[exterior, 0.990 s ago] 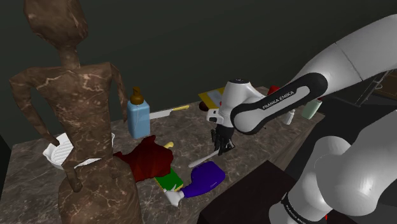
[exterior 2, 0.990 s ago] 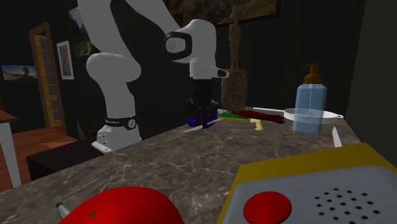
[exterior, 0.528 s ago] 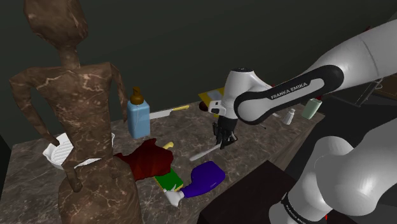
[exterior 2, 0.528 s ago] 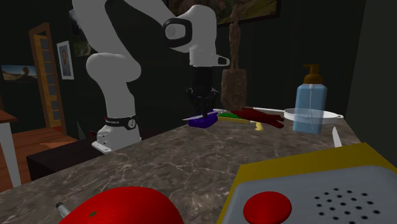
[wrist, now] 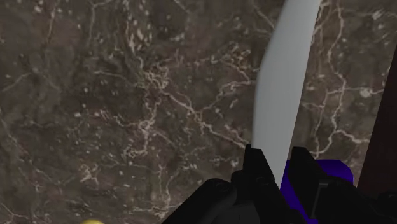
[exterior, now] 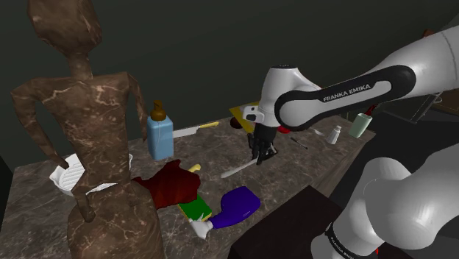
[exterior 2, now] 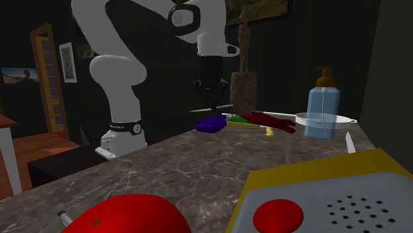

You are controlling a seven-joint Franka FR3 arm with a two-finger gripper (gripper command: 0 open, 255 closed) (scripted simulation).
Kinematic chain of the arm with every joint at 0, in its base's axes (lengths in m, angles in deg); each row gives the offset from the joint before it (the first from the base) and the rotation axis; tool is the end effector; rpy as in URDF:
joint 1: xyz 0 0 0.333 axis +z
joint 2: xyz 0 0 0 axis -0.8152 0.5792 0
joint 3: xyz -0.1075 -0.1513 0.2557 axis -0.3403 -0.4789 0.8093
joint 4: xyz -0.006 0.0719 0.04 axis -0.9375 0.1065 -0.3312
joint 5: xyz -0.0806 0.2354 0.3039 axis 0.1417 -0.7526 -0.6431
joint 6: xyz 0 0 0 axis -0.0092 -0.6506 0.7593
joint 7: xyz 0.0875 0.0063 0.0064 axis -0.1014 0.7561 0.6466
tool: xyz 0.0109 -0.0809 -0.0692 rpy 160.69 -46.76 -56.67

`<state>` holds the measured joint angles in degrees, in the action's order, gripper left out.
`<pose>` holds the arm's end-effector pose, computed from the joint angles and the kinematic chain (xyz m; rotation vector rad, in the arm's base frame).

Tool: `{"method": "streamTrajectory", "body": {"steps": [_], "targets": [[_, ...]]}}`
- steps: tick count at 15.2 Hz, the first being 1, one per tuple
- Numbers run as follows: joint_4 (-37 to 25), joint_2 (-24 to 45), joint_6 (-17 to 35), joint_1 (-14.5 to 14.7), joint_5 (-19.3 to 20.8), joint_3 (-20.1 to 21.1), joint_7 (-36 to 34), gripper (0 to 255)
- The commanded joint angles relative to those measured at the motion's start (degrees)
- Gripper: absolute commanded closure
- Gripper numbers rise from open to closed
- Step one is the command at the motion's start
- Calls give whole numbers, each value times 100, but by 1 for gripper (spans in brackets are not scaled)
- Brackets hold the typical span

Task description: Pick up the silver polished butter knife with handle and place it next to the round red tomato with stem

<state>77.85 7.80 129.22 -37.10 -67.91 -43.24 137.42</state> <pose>0.3604 0.0561 0.3710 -2.3483 -2.0489 0.0074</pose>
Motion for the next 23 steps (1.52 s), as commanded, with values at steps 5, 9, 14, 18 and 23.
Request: {"method": "streamTrajectory", "body": {"steps": [5, 9, 14, 18, 23], "targets": [[-281, -318, -602, -9, -3, 43, -17, 255], [-501, -459, -963, -9, -13, 69, -25, 255], [-589, -639, -1225, -174, 137, -138, 247, 255], [-563, -758, -1295, -504, 459, -600, 813, 255], [-691, -720, -1334, -878, 836, -1201, 1540, 255]]}}
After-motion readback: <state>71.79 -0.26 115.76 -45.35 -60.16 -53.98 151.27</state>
